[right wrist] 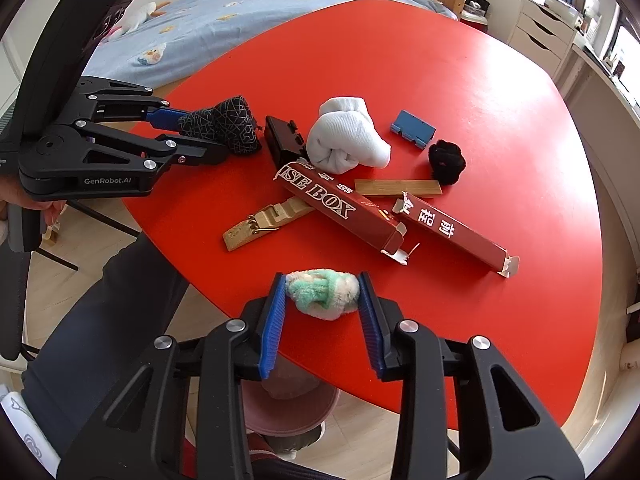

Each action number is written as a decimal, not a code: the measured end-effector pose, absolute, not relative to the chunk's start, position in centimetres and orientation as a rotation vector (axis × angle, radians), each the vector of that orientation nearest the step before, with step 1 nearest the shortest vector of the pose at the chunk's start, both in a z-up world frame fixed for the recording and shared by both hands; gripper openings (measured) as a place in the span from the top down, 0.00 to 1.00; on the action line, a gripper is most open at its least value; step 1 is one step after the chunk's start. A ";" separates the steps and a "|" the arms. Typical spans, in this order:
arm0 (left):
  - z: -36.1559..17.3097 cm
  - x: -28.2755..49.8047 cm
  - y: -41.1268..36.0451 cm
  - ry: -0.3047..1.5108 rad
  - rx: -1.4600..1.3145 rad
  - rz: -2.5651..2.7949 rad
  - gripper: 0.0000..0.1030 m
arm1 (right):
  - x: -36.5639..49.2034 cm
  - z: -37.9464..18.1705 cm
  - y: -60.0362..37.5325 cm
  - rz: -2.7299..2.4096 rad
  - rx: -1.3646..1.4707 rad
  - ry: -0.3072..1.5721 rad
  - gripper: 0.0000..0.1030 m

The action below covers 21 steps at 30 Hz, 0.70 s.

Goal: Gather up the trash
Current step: 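Grasp the mint-green ball with the right tool while the left tool grasps the black glove, then carry both items over the pink wastebasket and open both tools to drop them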

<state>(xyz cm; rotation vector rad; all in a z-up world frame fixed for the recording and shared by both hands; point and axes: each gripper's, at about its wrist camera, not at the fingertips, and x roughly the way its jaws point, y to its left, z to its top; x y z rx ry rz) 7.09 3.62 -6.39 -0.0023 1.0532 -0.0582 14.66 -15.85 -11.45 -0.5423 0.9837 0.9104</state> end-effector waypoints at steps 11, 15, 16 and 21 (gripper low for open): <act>-5.3 6.2 3.8 1.016 -0.027 -0.049 0.70 | 14.6 -10.4 -17.0 0.891 -0.486 0.950 0.66; -4.3 5.4 3.4 0.996 -0.035 -0.046 0.70 | 14.4 -9.6 -17.8 0.877 -0.455 0.929 0.66; -4.0 5.2 3.4 0.989 -0.038 -0.047 0.70 | 14.3 -9.4 -18.1 0.873 -0.447 0.923 0.66; -2.7 3.6 2.4 0.948 -0.041 -0.050 0.70 | 13.6 -8.1 -19.4 0.858 -0.404 0.891 0.66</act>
